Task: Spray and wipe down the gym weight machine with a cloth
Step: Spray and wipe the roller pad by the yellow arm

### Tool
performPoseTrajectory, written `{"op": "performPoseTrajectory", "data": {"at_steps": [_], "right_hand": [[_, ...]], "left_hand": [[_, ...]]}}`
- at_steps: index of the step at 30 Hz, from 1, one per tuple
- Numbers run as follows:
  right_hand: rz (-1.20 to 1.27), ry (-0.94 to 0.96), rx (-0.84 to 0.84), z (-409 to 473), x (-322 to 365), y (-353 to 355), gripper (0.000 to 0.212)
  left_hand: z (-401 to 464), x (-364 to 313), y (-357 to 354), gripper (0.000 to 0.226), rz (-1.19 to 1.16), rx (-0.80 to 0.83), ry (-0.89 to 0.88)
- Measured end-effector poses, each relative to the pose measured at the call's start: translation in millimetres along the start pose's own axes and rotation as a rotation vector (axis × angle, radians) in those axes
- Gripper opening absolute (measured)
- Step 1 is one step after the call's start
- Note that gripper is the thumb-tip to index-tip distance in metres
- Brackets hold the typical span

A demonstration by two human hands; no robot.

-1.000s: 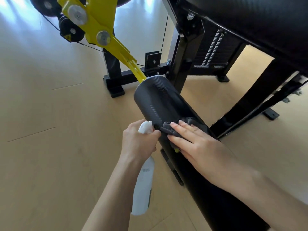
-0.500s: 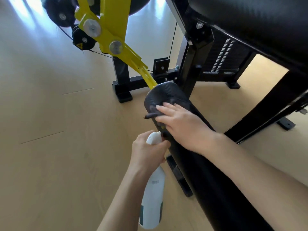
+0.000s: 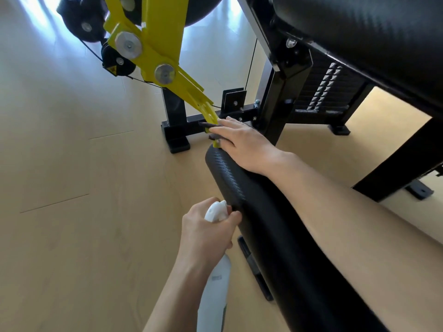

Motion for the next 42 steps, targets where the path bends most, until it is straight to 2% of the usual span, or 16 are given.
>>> {"op": "performPoseTrajectory", "data": {"at_steps": [3, 7, 11, 16, 20, 23, 27, 31, 34, 37, 42], "right_hand": [[0.123, -0.077, -0.060, -19.3, -3.7, -1.8, 0.042], [0.118, -0.140, -0.201, -102.5, -4.6, -17.7, 0.042], [0.106, -0.178, -0.171, -147.7, -1.5, -33.2, 0.044], [0.190, -0.227, -0.144, -88.4, -21.2, -7.2, 0.039], [0.408, -0.339, -0.131, -27.5, -39.8, 11.7, 0.038], [0.519, -0.388, -0.113, -22.5, -55.7, 10.7, 0.041], [0.508, -0.413, -0.153, -82.9, -57.9, -4.0, 0.041], [0.488, -0.497, -0.115, -177.2, -43.5, -22.3, 0.042], [0.467, -0.517, -0.114, -204.2, -32.3, -25.1, 0.042], [0.446, -0.484, -0.137, -171.5, -37.4, -15.2, 0.039], [0.451, -0.395, -0.102, -56.2, -54.8, 5.9, 0.040]], "left_hand": [[0.3, -3.1, -2.8, 0.025, 0.015, -0.012, -0.014], [2.9, -5.2, -4.0, 0.031, 0.054, -0.021, -0.034], [5.3, -6.9, -5.8, 0.035, 0.079, -0.038, -0.037], [6.8, -8.5, -5.3, 0.037, 0.073, -0.049, -0.020], [5.9, -9.9, -6.4, 0.039, 0.093, -0.064, -0.025], [5.9, -12.9, -7.6, 0.036, 0.099, -0.081, -0.043], [5.4, -14.7, -9.1, 0.034, 0.138, -0.087, -0.057], [4.9, -13.2, -7.3, 0.035, 0.148, -0.093, -0.052], [5.9, -12.6, -8.7, 0.036, 0.148, -0.084, -0.039], [3.8, -14.6, -10.5, 0.032, 0.162, -0.085, -0.029], [4.9, -14.1, -14.6, 0.031, 0.152, -0.100, -0.001]]}}
Point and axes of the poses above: each hand's wrist, its own z-axis towards the middle knuckle, its own y-axis out of the back of the hand, x = y × z, the point moved 6 cm from there along z, towards the middle knuckle, and after that the axes turned 13 degrees about x, right-handed, at the moved point
